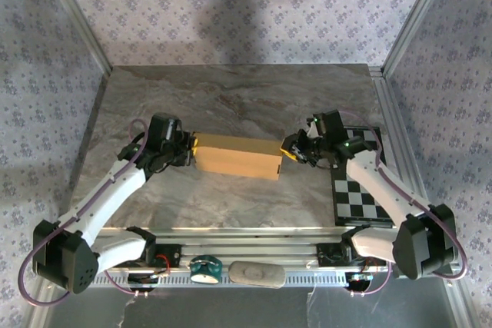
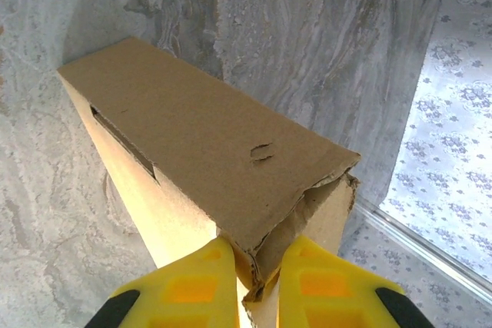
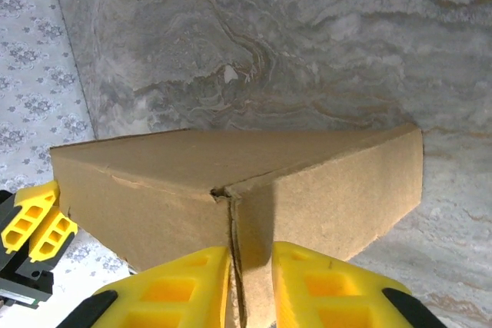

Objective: Fold the paper box

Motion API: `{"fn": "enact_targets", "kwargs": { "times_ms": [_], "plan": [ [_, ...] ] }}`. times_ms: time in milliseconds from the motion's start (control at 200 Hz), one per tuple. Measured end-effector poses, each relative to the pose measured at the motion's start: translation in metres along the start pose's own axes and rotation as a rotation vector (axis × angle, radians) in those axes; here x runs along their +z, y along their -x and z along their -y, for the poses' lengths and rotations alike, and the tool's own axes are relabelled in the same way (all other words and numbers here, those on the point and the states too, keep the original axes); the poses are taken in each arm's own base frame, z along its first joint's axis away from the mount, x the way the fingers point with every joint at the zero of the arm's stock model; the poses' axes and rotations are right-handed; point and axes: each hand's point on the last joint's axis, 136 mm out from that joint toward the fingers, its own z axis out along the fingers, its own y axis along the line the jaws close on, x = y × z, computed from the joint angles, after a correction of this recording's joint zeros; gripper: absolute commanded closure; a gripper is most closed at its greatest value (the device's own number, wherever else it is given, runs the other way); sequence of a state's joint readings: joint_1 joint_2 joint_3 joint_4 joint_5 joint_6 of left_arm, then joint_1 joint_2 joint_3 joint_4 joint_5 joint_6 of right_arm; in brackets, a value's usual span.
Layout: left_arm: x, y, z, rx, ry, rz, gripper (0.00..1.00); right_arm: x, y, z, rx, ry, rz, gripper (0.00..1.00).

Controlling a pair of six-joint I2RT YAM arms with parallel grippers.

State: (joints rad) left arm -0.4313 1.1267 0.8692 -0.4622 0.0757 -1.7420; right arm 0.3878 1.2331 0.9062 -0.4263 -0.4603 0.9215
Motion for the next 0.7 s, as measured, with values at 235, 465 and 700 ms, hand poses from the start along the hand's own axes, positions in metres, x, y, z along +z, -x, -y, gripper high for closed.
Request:
{"fn": "enact_targets", "kwargs": {
  "times_ms": [235,465,700],
  "plan": [
    [0.002,0.010,0.006,0.052,-0.021,0.033,0.88,0.011,0.013,-0.011,-0.106,-0.031,-0.019,0.80],
    [-0.006,0.010,-0.005,0.094,-0.096,0.023,0.88,0.007,-0.003,-0.015,-0.218,-0.047,-0.026,0.79],
    [-0.028,0.013,-0.047,0.140,-0.208,0.001,0.87,-0.001,-0.048,-0.010,-0.394,-0.020,-0.081,0.79]
  ]
}}
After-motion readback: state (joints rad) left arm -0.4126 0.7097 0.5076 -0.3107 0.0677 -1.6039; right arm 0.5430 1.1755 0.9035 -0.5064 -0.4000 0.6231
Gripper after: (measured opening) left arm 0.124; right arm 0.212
